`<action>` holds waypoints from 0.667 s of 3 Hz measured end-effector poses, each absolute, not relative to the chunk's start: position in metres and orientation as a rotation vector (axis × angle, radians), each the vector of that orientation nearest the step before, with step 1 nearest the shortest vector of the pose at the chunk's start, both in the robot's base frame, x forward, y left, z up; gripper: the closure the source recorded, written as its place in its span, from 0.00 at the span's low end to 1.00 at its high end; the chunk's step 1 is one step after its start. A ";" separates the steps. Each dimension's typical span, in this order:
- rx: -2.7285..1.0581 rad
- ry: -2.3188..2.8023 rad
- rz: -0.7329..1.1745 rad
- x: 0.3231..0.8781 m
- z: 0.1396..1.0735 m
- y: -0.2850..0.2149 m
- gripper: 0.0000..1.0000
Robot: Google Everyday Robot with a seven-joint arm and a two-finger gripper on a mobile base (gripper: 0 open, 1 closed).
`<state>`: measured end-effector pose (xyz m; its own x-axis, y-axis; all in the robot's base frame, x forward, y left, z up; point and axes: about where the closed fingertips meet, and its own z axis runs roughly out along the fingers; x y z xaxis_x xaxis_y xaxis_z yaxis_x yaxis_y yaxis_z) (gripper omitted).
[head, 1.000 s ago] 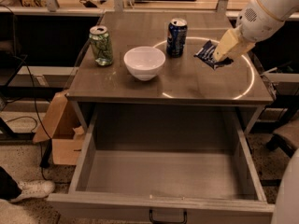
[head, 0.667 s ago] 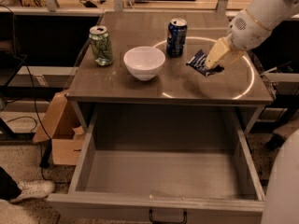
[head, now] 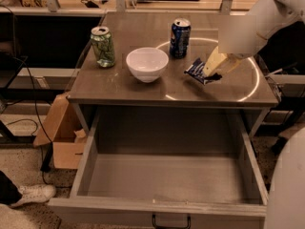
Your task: Pick rxbar blueberry from top drawer and place on counter
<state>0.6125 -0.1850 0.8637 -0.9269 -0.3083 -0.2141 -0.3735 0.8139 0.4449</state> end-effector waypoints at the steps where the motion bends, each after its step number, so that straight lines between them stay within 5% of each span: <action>1: -0.537 2.869 0.777 0.611 0.857 -0.179 1.00; 2: -0.531 2.873 0.800 0.609 0.851 -0.175 1.00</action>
Offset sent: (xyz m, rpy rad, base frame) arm -0.0192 0.0089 -0.0151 0.0360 0.0671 0.0117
